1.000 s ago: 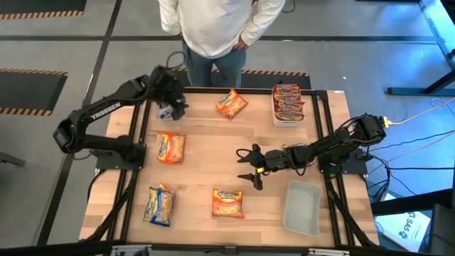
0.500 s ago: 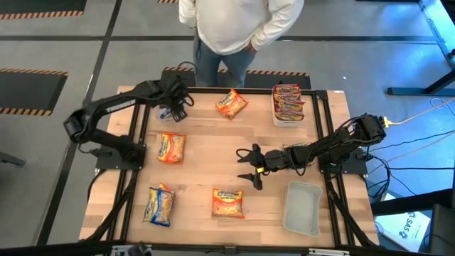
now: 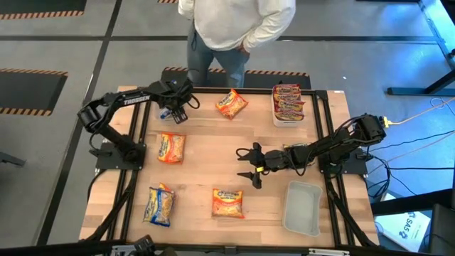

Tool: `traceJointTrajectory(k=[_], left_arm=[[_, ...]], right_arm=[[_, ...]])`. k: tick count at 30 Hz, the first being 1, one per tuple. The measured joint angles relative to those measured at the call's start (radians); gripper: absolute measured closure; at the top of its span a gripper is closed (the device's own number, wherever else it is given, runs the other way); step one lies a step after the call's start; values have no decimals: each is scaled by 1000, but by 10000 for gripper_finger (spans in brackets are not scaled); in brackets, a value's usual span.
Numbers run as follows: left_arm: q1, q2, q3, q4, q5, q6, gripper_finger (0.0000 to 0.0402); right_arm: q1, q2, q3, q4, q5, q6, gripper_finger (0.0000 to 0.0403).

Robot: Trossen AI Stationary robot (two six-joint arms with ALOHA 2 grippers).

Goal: Sort Maruchan noodles
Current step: Put the top blue noodle pack into the transparent bin

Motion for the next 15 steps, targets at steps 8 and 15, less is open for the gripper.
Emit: traceJointTrajectory(k=[8,15], left_arm=[[-7,21,0,7,-192,0,198],[41,21,0,40,-275,50,198]], right_arm=[[0,0,0,0,0,0,109],[0,0,0,0,1,0,109]])
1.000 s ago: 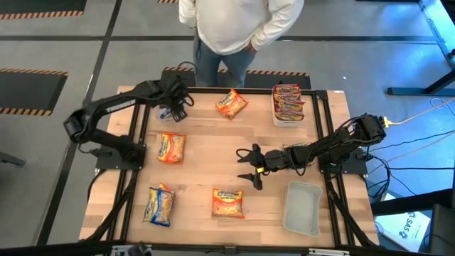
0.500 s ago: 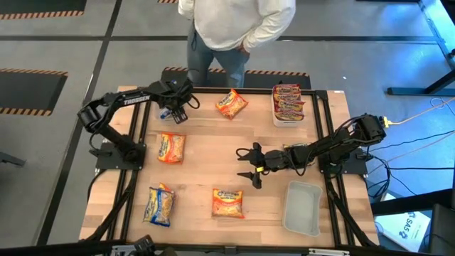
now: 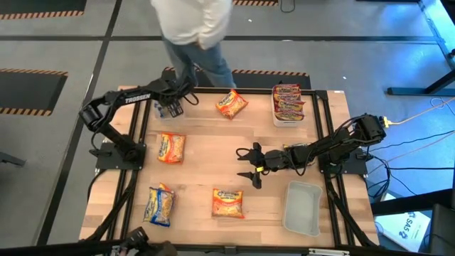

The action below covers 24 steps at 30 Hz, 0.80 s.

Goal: Sort Maruchan noodles
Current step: Put the top blue noodle pack into the transparent bin

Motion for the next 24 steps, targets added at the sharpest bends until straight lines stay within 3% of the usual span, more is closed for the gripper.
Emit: traceJointTrajectory(k=[6,15,20,24], left_arm=[[70,0,0,45,29,68,198],[87,-5,0,101,58,129,198],[31,-53,0,64,57,88,199],[-6,-121,1,-34,116,-14,199]], right_arm=[[0,0,0,0,-1,1,109],[1,0,0,0,-3,6,109],[1,0,0,0,-29,8,109],[1,0,0,0,-29,8,109]])
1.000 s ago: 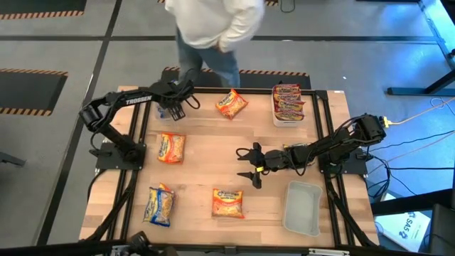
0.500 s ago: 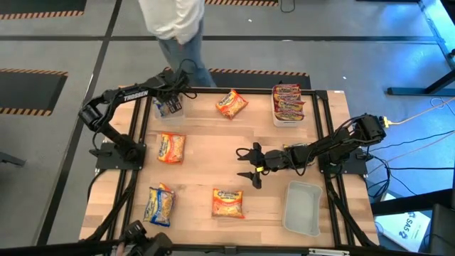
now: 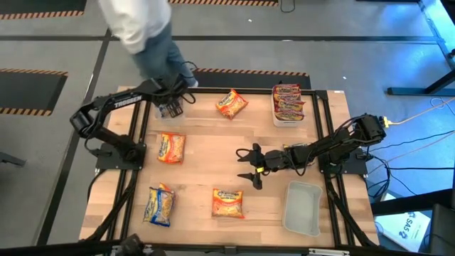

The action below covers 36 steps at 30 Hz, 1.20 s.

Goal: Sort Maruchan noodles
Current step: Put the top blue noodle pack into the transparent bin

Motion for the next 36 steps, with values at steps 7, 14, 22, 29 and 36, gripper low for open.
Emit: traceJointTrajectory(k=[7,14,22,29,36], left_arm=[[15,-11,-55,-129,58,-90,199],[52,25,-111,-21,-102,-40,199],[107,49,-111,161,-161,108,199],[138,71,-111,176,-92,146,199],[94,59,-111,118,-90,113,199]], right_arm=[[-1,0,0,0,3,-9,109],[0,0,0,0,9,-10,109],[0,0,0,0,2,-8,109],[0,0,0,0,0,-8,109],[0,0,0,0,-10,-8,109]])
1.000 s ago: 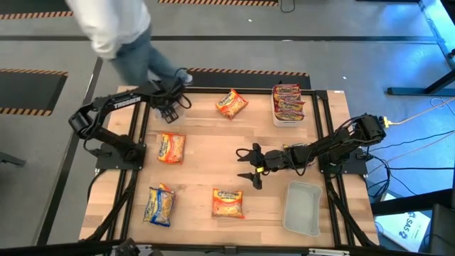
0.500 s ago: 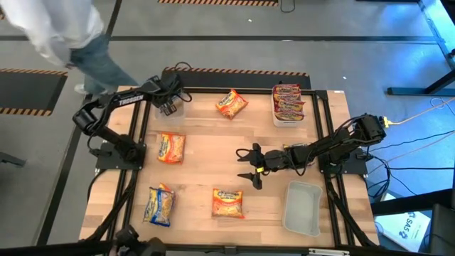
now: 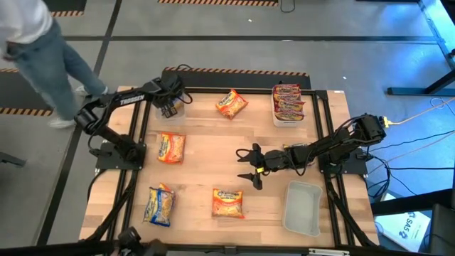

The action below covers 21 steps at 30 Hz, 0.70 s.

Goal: Sort Maruchan noodles
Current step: Put the top blue noodle pack into the transparent bin

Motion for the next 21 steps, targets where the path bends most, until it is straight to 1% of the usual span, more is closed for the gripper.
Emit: traceJointTrajectory(k=[6,9,11,13,18,19,21], left_arm=[[-29,-61,15,-6,-1,-27,199],[-50,-102,37,-36,45,-67,199],[-81,-129,51,-61,115,-99,199],[-122,-165,59,-70,217,-137,198],[-239,-219,60,-27,563,-265,199],[-269,-219,60,-14,612,-292,199],[-342,-217,60,-2,654,-340,199]], right_arm=[[-1,0,0,0,-1,0,109],[-1,0,0,0,-1,0,109],[-1,0,0,0,-1,0,109],[-1,0,0,0,-1,0,109],[-1,0,0,2,9,0,109],[-1,0,0,5,10,5,109],[-1,0,1,11,9,9,109]])
